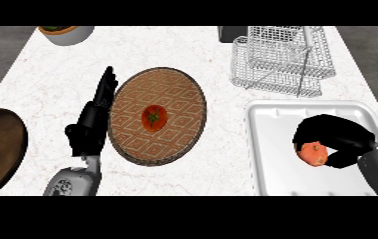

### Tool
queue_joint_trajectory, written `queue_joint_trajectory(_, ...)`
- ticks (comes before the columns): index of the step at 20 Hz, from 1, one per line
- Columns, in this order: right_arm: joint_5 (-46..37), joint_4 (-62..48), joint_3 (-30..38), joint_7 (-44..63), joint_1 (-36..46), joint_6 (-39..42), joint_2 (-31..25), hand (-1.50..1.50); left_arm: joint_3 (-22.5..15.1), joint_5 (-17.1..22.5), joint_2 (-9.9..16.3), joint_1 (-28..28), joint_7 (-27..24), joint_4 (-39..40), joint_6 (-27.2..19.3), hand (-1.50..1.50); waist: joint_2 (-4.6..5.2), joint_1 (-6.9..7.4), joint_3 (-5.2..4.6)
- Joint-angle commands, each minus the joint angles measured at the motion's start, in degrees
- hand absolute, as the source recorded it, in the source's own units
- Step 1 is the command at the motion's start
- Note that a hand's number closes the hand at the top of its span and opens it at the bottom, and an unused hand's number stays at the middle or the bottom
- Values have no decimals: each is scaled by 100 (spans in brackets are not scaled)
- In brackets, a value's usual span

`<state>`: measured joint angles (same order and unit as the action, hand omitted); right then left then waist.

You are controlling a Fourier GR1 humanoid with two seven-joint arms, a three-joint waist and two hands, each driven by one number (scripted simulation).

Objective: Pick the squash from the tray and place it in the tiered basket

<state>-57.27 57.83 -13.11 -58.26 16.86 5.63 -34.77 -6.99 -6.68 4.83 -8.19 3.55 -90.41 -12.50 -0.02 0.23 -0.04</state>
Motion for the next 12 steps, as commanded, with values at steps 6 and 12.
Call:
queue_joint_trajectory(6,-716,-130,213,2870,302,8,913,150,4,-50,-102,-17,-83,142,-45,0,-18,-6,-27)
queue_joint_trajectory(12,-1168,-207,578,5639,431,541,1508,150,39,-44,-24,-39,-87,155,7,0,-63,-64,-69)
